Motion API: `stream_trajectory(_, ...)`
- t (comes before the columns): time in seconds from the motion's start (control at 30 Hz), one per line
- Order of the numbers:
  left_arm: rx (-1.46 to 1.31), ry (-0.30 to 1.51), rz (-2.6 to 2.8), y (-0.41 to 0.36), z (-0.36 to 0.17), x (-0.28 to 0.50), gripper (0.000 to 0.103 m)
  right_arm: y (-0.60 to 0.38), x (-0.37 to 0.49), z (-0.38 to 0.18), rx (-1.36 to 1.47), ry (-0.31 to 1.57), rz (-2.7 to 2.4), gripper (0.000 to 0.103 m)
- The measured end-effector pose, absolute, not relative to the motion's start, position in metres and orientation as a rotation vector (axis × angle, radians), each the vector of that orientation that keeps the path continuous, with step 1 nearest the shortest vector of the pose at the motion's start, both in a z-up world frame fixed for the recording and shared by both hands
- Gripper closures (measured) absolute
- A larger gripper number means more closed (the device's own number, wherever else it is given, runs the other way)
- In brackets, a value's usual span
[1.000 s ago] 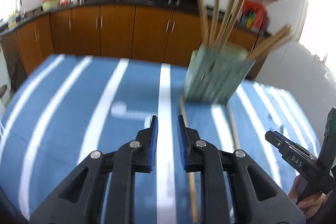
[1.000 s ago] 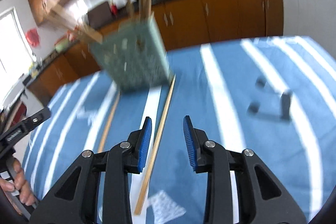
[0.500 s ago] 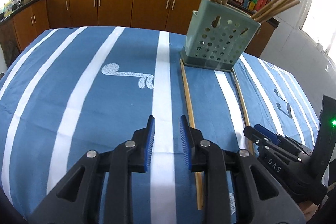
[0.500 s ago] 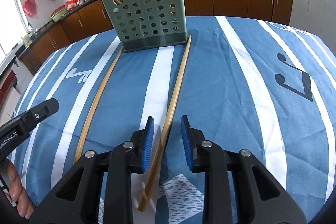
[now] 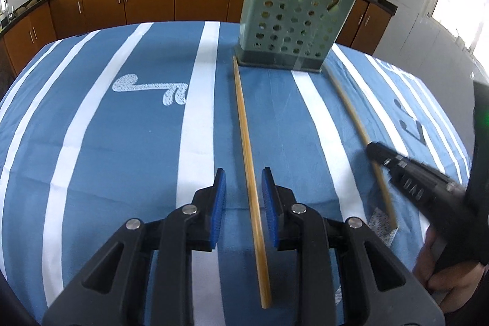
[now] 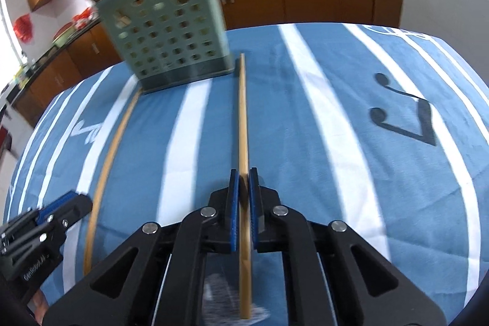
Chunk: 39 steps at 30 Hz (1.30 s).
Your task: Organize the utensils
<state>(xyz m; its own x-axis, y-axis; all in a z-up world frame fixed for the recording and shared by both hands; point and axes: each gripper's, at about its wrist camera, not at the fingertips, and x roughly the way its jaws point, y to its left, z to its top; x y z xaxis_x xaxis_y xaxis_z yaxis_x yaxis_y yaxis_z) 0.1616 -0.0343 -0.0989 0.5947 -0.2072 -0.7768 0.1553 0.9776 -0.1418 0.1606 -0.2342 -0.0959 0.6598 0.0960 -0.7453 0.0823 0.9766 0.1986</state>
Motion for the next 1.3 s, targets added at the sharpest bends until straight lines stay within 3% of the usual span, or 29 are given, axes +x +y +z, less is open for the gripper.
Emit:
stream_trajectory(0.1,-0.043,0.927,-0.200,-0.039,-0.105,0.164,0.079,-0.247,0.161,-0.096,0.244,0.853,-0.011,0.096)
stream_trajectory(0.23,-0.005,0.915,-0.163,-0.043,-0.107,0.165,0.094,-0.253,0.162,-0.096,0.251,0.852,-0.007,0.096)
stream_trajectory(0.3,-0.013,0.915,-0.150,-0.040,-0.107,0.168,0.095,-0.253,0.163,-0.097,0.241,0.851,0.000,0.096)
stream_trajectory(0.73,-0.089,0.899,-0.044,0.001,-0.106,0.220,0.095,-0.251,0.191,-0.092,0.156,0.839,0.014,0.096)
stream_trajectory(0.83,-0.118,0.905,-0.052,0.007,-0.104,0.227,0.093,-0.255,0.199,-0.091,0.160,0.846,0.022,0.096)
stream_trajectory(0.97,-0.120,0.885,-0.048,0.016,-0.099,0.220,0.082,-0.262,0.192,-0.084,0.197,0.831,0.044,0.095)
stream_trajectory(1.3,-0.088,0.899,-0.101,0.013,-0.106,0.206,0.081,-0.266,0.175,-0.091,0.195,0.843,0.051,0.095)
